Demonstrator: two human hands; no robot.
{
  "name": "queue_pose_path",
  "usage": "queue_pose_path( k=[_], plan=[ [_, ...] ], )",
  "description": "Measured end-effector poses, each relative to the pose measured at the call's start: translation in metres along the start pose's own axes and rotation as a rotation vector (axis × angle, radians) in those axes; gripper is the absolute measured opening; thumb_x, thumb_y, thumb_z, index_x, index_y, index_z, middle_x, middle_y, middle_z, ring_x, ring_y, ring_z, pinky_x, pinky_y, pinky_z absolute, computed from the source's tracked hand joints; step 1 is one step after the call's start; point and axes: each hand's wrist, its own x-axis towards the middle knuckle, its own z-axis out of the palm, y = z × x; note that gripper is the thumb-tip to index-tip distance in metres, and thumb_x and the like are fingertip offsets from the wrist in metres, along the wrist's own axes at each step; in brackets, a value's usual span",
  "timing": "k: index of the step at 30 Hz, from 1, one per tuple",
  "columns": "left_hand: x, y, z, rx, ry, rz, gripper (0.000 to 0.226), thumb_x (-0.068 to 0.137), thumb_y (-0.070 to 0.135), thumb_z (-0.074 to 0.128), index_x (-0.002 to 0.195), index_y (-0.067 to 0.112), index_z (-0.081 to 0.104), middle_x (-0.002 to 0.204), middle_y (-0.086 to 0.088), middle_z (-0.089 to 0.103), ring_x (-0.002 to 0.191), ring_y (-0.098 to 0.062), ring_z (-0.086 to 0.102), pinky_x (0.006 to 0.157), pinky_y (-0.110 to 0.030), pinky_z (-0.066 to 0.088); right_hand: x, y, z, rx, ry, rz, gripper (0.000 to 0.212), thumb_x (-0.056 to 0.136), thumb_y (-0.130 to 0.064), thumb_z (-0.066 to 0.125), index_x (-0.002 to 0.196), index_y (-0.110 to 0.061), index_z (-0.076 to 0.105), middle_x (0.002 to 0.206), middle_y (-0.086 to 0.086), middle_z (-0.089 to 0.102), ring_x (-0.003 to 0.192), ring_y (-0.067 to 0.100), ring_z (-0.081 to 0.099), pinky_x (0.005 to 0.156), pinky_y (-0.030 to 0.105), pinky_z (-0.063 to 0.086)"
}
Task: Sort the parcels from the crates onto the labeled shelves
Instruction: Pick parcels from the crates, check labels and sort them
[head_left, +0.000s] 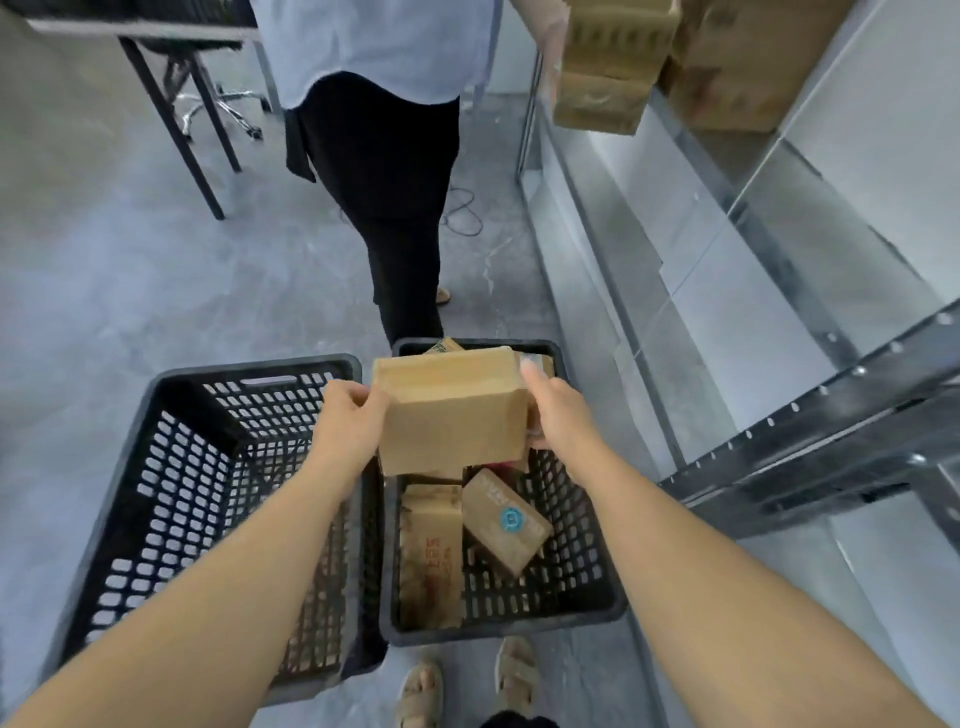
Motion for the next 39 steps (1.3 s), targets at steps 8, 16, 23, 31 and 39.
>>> queue_pose_path(
  k=[8, 16, 23, 31, 39],
  plan=[
    [-0.01, 0.015, -0.006, -0.065, -0.138, 0.132, 0.035, 0.095, 0.022, 0.049, 0.129, 0.024, 0.045, 0.12, -0.005, 0.055, 0.101, -0.021, 0.053, 0.067, -0.031, 0.045, -0.02, -0.006, -0.006, 0.0, -0.063, -0.059, 0.041, 0.096, -0.023, 0.048, 0.135, -0.035, 0.043, 0.13, -0.004, 0.047, 0.115, 0.023, 0.05, 0.096, 0.05, 0.049],
    [-0.014, 0.023, -0.002, -0.117, -0.132, 0.129, 0.024, 0.093, 0.038, 0.055, 0.108, 0.021, 0.048, 0.104, 0.003, 0.053, 0.102, -0.018, 0.052, 0.096, -0.049, 0.047, -0.031, -0.002, -0.007, 0.073, 0.084, -0.094, 0.004, 0.098, -0.023, 0.051, 0.096, -0.02, 0.05, 0.125, -0.001, 0.055, 0.108, 0.016, 0.055, 0.085, 0.039, 0.057],
    [-0.014, 0.023, -0.008, -0.126, -0.214, 0.194, 0.052, 0.089, 0.038, 0.062, 0.135, 0.02, 0.043, 0.126, 0.001, 0.051, 0.114, -0.018, 0.052, 0.102, -0.047, 0.044, -0.032, -0.004, -0.006, 0.077, 0.144, -0.136, 0.054, 0.092, -0.026, 0.062, 0.137, -0.036, 0.032, 0.137, -0.004, 0.05, 0.119, 0.017, 0.053, 0.092, 0.047, 0.055],
    [-0.011, 0.031, -0.013, -0.26, -0.417, 0.087, 0.05, 0.086, 0.036, 0.067, 0.123, 0.016, 0.039, 0.114, -0.007, 0.062, 0.099, -0.019, 0.064, 0.081, -0.039, 0.055, -0.042, -0.017, -0.019, 0.048, 0.12, -0.209, 0.045, 0.097, -0.01, 0.051, 0.139, -0.025, 0.043, 0.129, -0.007, 0.057, 0.117, 0.009, 0.055, 0.084, 0.021, 0.051],
    [-0.014, 0.029, 0.006, -0.302, -0.683, 0.042, 0.092, 0.075, 0.022, 0.077, 0.144, 0.043, 0.019, 0.129, -0.004, 0.056, 0.109, -0.029, 0.061, 0.081, -0.048, 0.056, -0.059, -0.021, -0.045, 0.091, 0.245, -0.203, 0.056, 0.099, -0.016, 0.05, 0.149, -0.015, 0.026, 0.126, -0.008, 0.049, 0.093, -0.002, 0.051, 0.076, 0.016, 0.042]
  ],
)
